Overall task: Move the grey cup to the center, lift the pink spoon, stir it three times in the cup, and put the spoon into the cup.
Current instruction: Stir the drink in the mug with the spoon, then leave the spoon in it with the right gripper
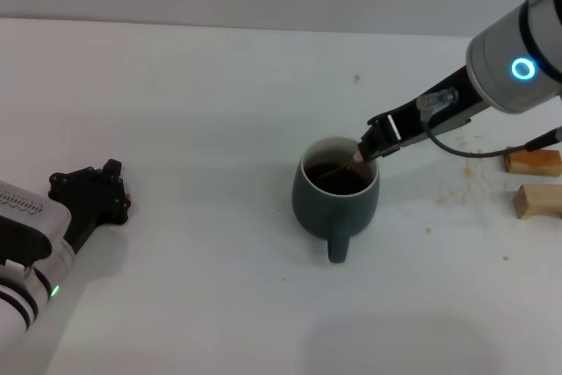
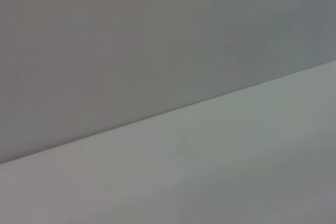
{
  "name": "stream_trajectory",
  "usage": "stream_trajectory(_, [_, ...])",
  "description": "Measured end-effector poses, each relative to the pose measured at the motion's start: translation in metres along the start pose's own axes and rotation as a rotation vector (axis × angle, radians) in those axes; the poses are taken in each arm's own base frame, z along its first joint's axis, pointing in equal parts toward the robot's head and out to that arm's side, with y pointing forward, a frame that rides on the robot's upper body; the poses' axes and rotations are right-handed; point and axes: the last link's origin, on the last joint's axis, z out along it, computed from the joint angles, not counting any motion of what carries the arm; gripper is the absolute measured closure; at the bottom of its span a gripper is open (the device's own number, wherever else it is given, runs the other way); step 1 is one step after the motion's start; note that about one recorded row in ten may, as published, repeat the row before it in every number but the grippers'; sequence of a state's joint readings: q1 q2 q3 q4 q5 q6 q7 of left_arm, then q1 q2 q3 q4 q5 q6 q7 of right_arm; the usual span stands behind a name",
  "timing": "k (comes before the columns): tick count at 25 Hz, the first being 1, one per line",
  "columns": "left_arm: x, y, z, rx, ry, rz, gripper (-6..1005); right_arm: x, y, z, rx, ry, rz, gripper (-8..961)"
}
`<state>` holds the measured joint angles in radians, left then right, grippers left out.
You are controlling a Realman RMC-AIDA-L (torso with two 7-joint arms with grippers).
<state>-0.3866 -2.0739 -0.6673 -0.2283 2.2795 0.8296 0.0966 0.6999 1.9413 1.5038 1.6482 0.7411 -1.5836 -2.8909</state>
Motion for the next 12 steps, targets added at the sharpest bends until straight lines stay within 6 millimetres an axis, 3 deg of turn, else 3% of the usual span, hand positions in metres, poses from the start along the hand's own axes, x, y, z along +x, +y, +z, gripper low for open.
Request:
stream_trajectory(5, [0.0,0.0,0.0,0.0,0.0,-0.001,1000,-0.003,-0.015,0.006,0.013,0.012,0.052,885])
stream_trajectory(10, [0.0,0.0,0.0,0.0,0.0,-0.001,1000,-0.003,-0.015,0.008,0.011,0.013,0.059,886])
stream_trajectory(12, [0.0,0.0,0.0,0.0,0.0,0.0,1000,-0.004,-0.014,0.006,0.012,0.007,0.054,844])
